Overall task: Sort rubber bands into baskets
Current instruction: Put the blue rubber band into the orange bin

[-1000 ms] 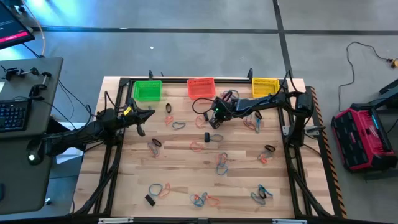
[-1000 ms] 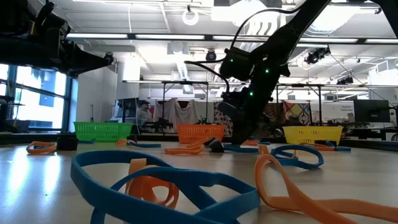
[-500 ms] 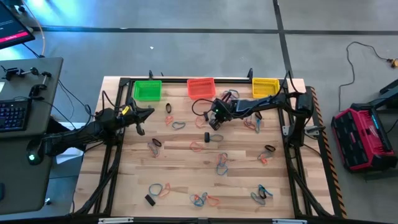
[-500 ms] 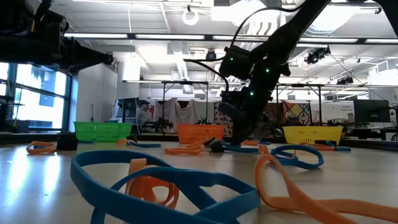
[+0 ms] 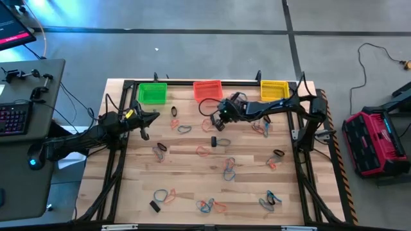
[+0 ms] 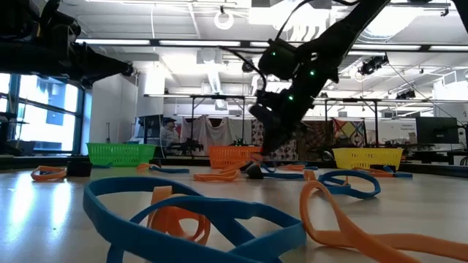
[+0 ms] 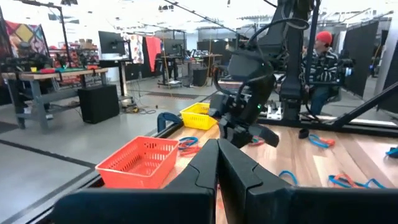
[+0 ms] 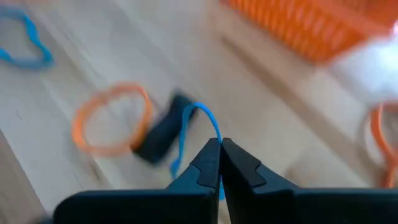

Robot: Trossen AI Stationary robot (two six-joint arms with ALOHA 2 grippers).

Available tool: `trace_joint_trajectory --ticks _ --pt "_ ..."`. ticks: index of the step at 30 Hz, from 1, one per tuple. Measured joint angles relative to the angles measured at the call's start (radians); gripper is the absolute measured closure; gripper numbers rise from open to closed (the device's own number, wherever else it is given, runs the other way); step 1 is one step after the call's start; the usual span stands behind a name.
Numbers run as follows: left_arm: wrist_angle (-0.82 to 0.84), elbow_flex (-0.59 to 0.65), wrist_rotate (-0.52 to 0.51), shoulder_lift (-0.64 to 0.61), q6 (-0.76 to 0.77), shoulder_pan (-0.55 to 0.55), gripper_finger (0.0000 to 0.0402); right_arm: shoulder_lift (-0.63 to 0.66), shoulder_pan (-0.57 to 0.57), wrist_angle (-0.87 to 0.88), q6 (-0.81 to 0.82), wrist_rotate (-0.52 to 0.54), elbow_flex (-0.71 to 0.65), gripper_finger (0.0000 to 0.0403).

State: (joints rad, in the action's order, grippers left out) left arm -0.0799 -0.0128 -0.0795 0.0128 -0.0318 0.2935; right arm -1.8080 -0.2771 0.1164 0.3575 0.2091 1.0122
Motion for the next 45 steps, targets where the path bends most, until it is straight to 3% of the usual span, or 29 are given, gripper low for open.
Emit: trace_joint_trajectory --ticks 12,21,30,38,45 --pt "0.007 0.000 -0.004 0.000 0.028 0.001 0.0401 -0.002 -0.142 -0.042 -0.185 0.044 0.216 0.0403" --pt "0.007 0.000 -0.015 0.000 0.039 0.001 0.0401 -0.096 -0.274 0.060 -0.251 -0.088 0.318 0.0403" --pt "0.008 0.000 -0.045 0.000 -0.016 0.001 0.0401 -0.177 -0.279 0.194 -0.281 -0.109 0.401 0.0403" --pt "0.026 0.000 -0.046 0.000 -0.025 0.001 0.0401 -0.179 -0.273 0.320 -0.201 -0.108 0.400 0.0403" --pt "0.044 0.000 -0.049 0.000 -0.007 0.001 0.0402 -0.178 -0.236 0.304 -0.151 -0.107 0.400 0.0403"
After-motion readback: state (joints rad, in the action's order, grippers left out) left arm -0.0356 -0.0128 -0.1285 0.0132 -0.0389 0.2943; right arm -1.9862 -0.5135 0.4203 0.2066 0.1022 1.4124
